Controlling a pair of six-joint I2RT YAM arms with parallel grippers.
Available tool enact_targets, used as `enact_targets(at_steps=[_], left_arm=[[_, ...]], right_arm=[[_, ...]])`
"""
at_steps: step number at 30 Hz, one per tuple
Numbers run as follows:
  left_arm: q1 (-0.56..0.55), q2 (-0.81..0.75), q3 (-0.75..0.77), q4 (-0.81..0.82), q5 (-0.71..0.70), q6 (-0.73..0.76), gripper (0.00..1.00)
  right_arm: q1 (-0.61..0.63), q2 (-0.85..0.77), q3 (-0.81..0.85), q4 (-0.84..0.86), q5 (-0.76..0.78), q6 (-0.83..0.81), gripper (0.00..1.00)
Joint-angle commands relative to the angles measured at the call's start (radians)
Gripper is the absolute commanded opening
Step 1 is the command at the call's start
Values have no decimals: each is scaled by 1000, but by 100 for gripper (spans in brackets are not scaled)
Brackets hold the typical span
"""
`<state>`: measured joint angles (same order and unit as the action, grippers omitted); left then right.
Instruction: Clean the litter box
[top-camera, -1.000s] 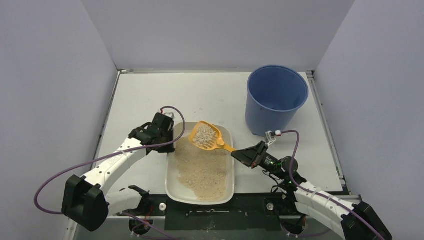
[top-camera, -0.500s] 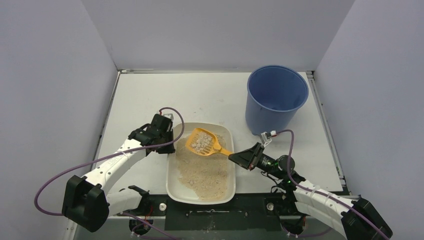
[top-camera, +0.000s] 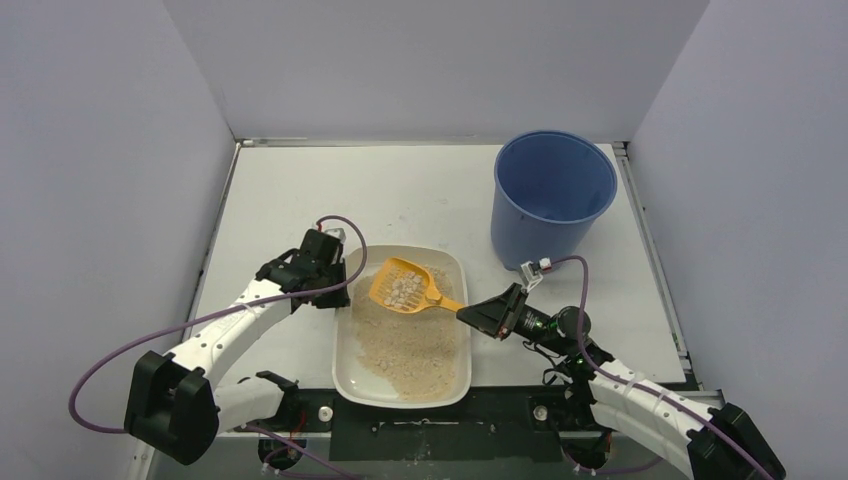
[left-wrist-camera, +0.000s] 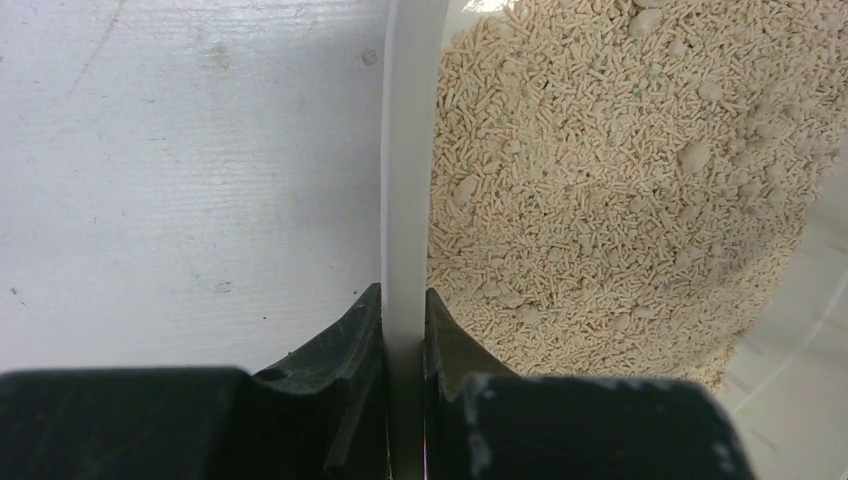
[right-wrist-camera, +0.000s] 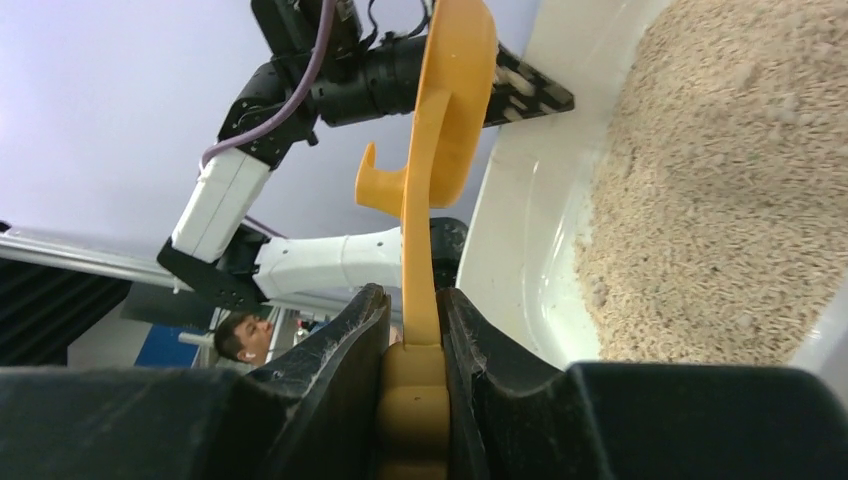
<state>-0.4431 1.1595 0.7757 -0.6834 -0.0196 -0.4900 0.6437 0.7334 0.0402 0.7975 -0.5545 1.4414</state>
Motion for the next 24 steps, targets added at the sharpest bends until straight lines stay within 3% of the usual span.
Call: enact_targets(at_steps=[1, 4, 7, 10, 11, 13, 15, 17, 18, 21, 24], left_arm=[[17, -39, 4, 130, 46, -54, 0], [20, -46, 7, 115, 39, -52, 0], [27, -55, -3, 125, 39, -49, 0], [29, -49, 5, 113, 42, -46, 0], [31, -52, 4, 111, 38, -47, 0], [37, -60, -8, 127, 38, -45, 0], [41, -54, -14, 134, 44, -50, 0], [44, -48, -10, 131, 53, -56, 0], [45, -49, -10, 132, 51, -59, 0], [51, -60, -26, 154, 46, -66, 0], [58, -48, -26, 156, 40, -70, 0]], right_arm=[[-18, -24, 10, 15, 51, -7, 0], [36, 27, 59, 82, -11, -17, 0], [-40, -32, 67, -135, 4, -71, 0], [-61, -36, 4, 74, -16, 40, 0], [-39, -15, 33, 73, -46, 28, 0], [-31, -26, 74, -52, -56, -39, 0], [-81, -92, 35, -134, 4, -4, 0], [-74, -76, -11, 32, 5, 53, 0], [-58, -62, 21, 34, -25, 34, 0], [-74, -110, 76, -184, -18, -54, 0], [-84, -138, 72, -172, 5, -39, 0]])
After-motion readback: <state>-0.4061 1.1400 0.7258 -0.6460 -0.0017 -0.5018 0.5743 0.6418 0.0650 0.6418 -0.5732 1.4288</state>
